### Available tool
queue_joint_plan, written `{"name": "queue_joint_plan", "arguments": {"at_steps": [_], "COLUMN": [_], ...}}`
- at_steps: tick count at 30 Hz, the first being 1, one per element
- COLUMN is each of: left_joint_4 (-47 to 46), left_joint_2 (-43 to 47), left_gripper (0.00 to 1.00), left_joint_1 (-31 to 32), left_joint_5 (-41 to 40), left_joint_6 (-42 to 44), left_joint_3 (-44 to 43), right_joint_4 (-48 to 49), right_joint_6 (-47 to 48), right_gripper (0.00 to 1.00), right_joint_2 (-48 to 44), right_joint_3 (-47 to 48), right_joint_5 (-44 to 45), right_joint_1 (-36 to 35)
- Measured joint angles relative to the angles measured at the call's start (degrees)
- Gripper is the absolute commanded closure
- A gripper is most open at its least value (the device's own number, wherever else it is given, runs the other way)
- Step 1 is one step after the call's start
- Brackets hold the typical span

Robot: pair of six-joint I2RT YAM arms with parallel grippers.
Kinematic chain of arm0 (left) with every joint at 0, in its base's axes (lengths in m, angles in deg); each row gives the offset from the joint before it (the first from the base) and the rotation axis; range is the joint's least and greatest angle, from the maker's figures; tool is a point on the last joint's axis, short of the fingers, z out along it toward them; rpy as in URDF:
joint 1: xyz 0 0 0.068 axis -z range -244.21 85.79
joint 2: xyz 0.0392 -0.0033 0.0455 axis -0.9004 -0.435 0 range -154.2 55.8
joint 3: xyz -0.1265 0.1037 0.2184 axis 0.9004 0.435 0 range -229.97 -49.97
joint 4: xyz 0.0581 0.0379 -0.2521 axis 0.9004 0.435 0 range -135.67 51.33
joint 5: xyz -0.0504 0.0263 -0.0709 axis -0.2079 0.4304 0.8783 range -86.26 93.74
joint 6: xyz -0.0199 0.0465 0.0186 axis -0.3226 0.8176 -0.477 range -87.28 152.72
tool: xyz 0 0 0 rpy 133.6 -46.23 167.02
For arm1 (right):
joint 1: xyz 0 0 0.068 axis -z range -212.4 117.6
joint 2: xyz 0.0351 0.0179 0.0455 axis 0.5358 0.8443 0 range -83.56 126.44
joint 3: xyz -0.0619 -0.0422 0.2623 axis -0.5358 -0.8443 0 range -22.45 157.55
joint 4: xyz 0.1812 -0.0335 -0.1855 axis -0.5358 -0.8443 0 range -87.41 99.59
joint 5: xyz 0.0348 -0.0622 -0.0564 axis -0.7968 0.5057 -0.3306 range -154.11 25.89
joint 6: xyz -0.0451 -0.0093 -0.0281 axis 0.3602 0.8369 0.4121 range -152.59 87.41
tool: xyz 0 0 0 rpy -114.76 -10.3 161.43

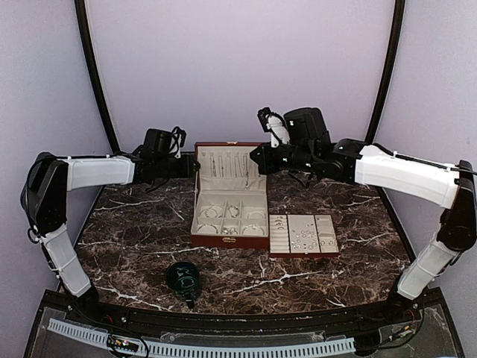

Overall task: Organize the mixed jewelry
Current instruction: Adjust the jewelry box at the center of the board.

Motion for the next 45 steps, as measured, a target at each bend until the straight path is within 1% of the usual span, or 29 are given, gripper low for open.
{"name": "queue_joint_plan", "arguments": {"at_steps": [4, 6, 9, 11, 15, 17, 25, 30, 37, 38, 41, 43, 45], "left_joint_4": [0.0, 0.0, 0.0, 0.1, 0.2, 0.4, -2.1, -3.3, -2.3, -1.9, -1.1, -0.9, -0.5], "left_joint_2": [-1.8, -2.3, -3.1, -3.7, -4.2, -4.2, -3.1, -1.9, 0.7, 0.9, 1.6, 2.2, 2.9], "left_gripper": [0.5, 0.51, 0.71, 0.81, 0.94, 0.95, 0.95, 0.94, 0.94, 0.93, 0.85, 0.78, 0.68], "left_joint_1": [0.0, 0.0, 0.0, 0.0, 0.0, 0.0, 0.5, 1.5, 5.5, 6.2, 7.6, 8.1, 8.3], "left_joint_5": [1.0, 1.5, 2.1, 2.5, 3.7, 3.2, 5.3, 4.2, 1.7, 1.3, 0.3, 0.6, 0.7], "left_joint_6": [0.7, 1.1, 1.8, 2.2, 3.4, 4.6, 5.5, 5.4, 4.4, 4.2, 3.3, 1.7, 0.0], "left_joint_3": [-1.7, -2.2, -3.5, -4.6, -5.1, -5.1, -2.9, -1.0, 1.5, 1.6, 1.9, 2.5, 3.0], "right_joint_4": [0.0, 0.0, 0.0, 0.0, -0.1, -0.1, -0.1, -0.1, -0.1, -0.1, 0.0, 0.0, 0.2], "right_joint_6": [-0.4, -0.5, -0.6, -0.6, -0.7, -0.7, -0.5, -0.3, -0.3, -0.3, -0.3, -0.3, -0.3], "right_gripper": [1.0, 1.0, 1.0, 1.0, 1.0, 1.0, 1.0, 1.0, 1.0, 1.0, 1.0, 1.0, 1.0], "right_joint_2": [-1.2, -1.7, -1.9, -1.9, -1.9, -2.0, -2.2, -2.2, -2.2, -2.2, -2.2, -2.2, -2.2], "right_joint_3": [-0.7, -1.0, -1.3, -1.5, -1.6, -1.6, -1.6, -1.6, -1.6, -1.6, -1.6, -1.6, -1.6], "right_joint_5": [0.4, 0.6, 1.0, 1.2, 1.6, 1.6, 1.0, 0.7, 0.7, 0.7, 0.7, 0.7, 0.7], "right_joint_1": [0.0, 0.0, 0.0, 0.0, 0.0, 0.0, 0.0, -0.4, -0.5, -0.5, -0.5, -0.5, -0.5]}}
